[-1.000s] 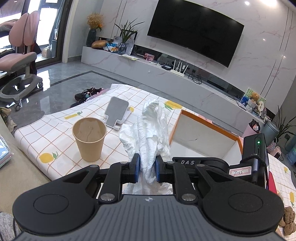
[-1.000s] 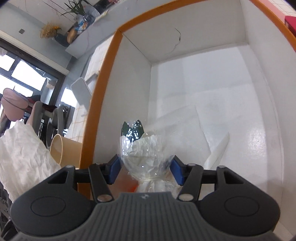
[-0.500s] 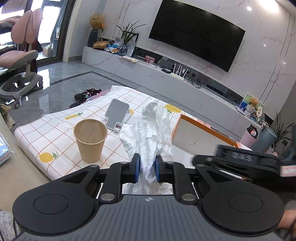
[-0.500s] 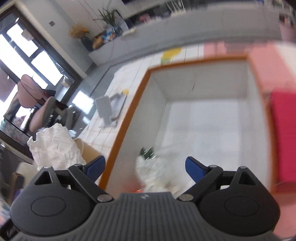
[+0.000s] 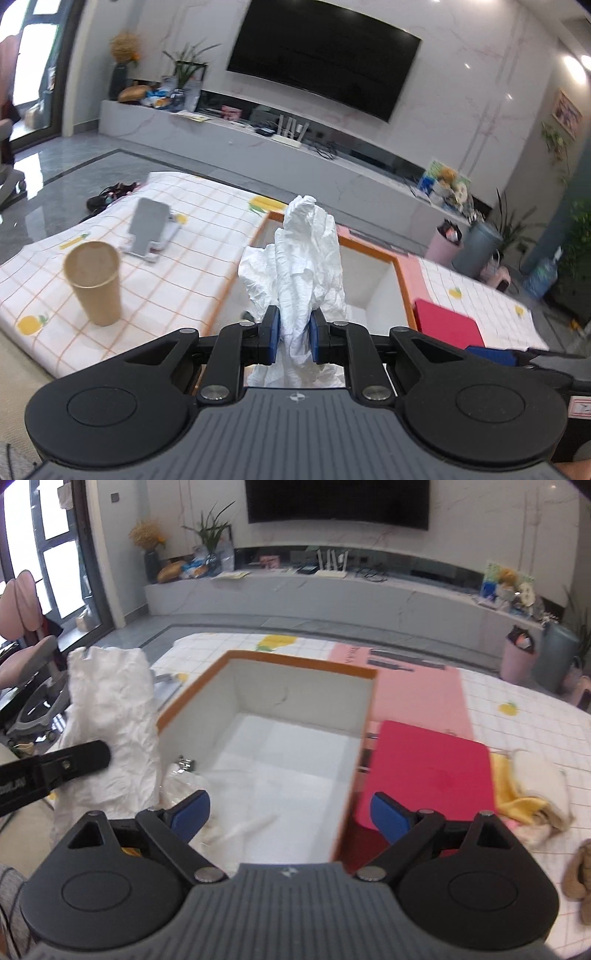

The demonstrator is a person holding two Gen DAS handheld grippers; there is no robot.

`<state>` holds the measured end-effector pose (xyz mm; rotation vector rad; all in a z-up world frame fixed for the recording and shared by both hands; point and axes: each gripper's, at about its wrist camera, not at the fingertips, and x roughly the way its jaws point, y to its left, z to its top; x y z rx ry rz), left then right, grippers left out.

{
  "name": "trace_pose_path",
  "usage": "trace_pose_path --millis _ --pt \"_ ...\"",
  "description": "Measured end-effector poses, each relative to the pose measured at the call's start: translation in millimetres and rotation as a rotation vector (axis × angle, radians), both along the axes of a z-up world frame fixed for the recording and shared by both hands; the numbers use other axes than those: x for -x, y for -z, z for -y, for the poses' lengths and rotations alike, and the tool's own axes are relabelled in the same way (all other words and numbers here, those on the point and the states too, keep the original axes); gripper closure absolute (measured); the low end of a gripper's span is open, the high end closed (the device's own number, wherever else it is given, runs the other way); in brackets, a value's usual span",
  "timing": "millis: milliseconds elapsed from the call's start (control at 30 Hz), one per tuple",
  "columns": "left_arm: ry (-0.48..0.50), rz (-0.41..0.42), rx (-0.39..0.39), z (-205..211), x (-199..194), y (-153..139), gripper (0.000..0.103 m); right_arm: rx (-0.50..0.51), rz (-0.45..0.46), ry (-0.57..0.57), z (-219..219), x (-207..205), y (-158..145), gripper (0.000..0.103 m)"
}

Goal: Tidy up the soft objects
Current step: 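Lower the white tissue into the white box and open the left tool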

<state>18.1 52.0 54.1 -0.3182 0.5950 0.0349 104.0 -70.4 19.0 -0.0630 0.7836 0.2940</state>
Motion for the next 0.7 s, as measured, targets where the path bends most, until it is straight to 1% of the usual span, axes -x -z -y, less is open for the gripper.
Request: trace_pose_path --millis 133,200,267,333,467,500,567,633,700 --pt "0.059 -0.008 -0.049 22.0 -11.3 11.5 0.085 0.015 0.004 0.054 23.0 0.5 8.5 0.010" --pt "0.077 -0.005 -0.059 29.8 -16.9 16.0 0.085 -0.013 -0.005 0.081 35.8 -3.8 13.3 0.008" --pt "0.097 -0.018 -0.073 36.8 -24.5 21.5 0.085 -0.043 -0.023 0.111 49.8 -9.7 24.1 0.006" --pt "0.095 -0.039 -0.100 43.6 -31.3 27.9 0.085 -0.072 -0.061 0.128 59.9 -16.8 33.3 0.006" --pt "0.058 -0.057 -0.211 57.6 -42.8 43.1 0.084 -0.144 -0.084 0.122 67.8 -21.4 37.1 0.005" --pt "0.053 -0.068 -0.220 59.1 -46.2 45.5 0.084 -0.152 -0.084 0.122 68.8 -22.4 37.7 0.005" --pt "0.048 -0.100 -0.191 60.1 -55.0 49.5 0.084 -0.173 -0.087 0.120 70.8 -23.3 39.1 0.005" --pt "0.083 -0.133 -0.140 62.1 -61.2 53.9 0.084 -0.210 -0.096 0.118 74.3 -25.5 38.9 0.005" --pt "0.112 -0.180 -0.132 67.1 -65.6 61.0 0.084 -0.213 -0.106 0.123 76.6 -26.3 37.9 0.007"
